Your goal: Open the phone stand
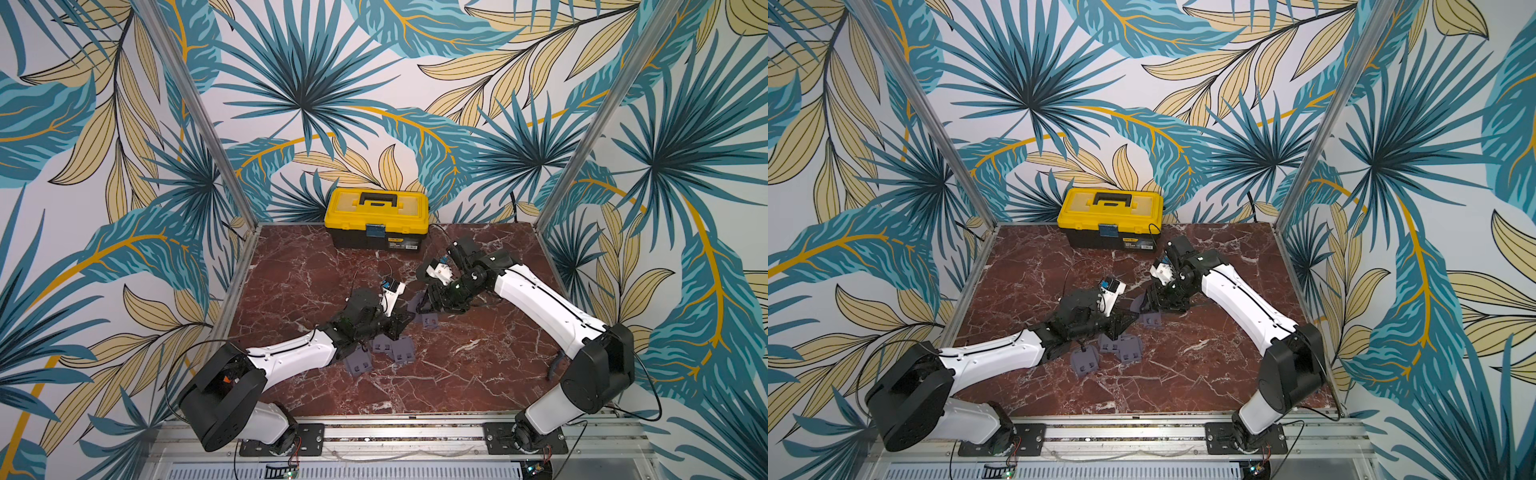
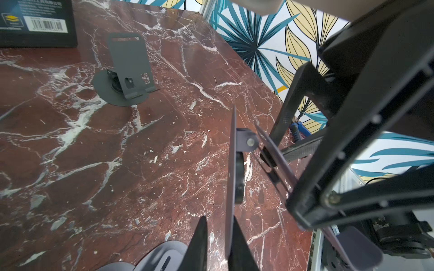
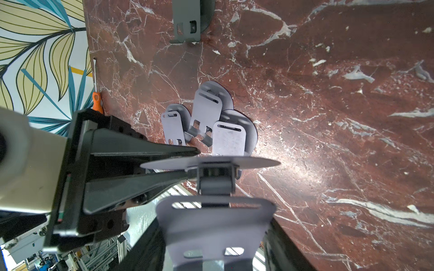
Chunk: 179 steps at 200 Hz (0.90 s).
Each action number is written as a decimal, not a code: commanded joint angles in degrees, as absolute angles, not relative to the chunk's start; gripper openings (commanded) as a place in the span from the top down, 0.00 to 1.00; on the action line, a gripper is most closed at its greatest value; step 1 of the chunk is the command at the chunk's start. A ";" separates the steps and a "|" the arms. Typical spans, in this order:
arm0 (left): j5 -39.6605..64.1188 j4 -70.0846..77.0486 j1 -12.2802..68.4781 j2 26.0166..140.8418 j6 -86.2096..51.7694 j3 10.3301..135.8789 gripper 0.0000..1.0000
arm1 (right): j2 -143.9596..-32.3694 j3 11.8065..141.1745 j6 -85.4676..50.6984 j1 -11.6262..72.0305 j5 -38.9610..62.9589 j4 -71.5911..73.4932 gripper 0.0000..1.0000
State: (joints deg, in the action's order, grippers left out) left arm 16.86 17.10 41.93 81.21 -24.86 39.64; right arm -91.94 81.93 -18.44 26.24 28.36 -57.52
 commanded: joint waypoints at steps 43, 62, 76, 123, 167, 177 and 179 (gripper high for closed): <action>17.29 21.09 41.95 81.25 -30.06 40.12 0.75 | -90.66 80.19 -20.52 25.63 27.44 -58.36 0.67; 18.64 22.24 42.31 81.89 -30.23 40.51 0.73 | -90.72 80.54 -20.48 25.58 27.46 -58.54 0.67; 19.69 23.01 42.50 82.64 -30.45 40.85 0.70 | -90.87 80.76 -20.48 25.63 27.48 -58.47 0.67; 21.01 24.31 43.59 85.02 -31.01 42.34 0.65 | -91.01 81.29 -20.58 25.60 27.65 -58.45 0.67; 21.10 26.25 43.84 87.50 -32.15 44.05 0.65 | -91.13 81.27 -20.65 25.72 27.79 -58.28 0.68; 21.08 26.69 43.86 88.07 -32.36 44.42 0.66 | -91.07 81.30 -20.77 25.71 27.82 -58.19 0.68; 21.13 26.78 43.86 88.13 -32.41 44.46 0.66 | -91.06 81.25 -20.77 25.68 27.85 -58.18 0.68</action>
State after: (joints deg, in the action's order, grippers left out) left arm 20.40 23.09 43.48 87.00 -31.70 42.09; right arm -91.94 80.88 -20.21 25.65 27.68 -57.36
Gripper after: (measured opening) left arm 0.349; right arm 0.592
